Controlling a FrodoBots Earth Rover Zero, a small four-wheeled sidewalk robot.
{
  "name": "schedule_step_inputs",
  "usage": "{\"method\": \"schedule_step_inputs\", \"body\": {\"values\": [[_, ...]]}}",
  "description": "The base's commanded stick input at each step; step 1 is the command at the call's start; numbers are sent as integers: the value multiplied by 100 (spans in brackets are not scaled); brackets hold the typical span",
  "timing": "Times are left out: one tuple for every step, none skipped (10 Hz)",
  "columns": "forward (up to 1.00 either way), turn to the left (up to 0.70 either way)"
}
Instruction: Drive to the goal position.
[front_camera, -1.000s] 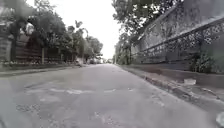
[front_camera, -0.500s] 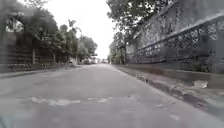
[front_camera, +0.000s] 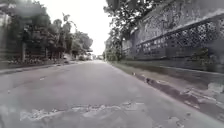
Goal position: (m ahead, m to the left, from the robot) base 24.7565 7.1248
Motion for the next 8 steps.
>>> {"method": "schedule_step_inputs", "body": {"values": [[100, 2], [100, 0], [100, 0], [100, 0], [100, 0], [100, 1], [100, 2], [100, 0]]}}
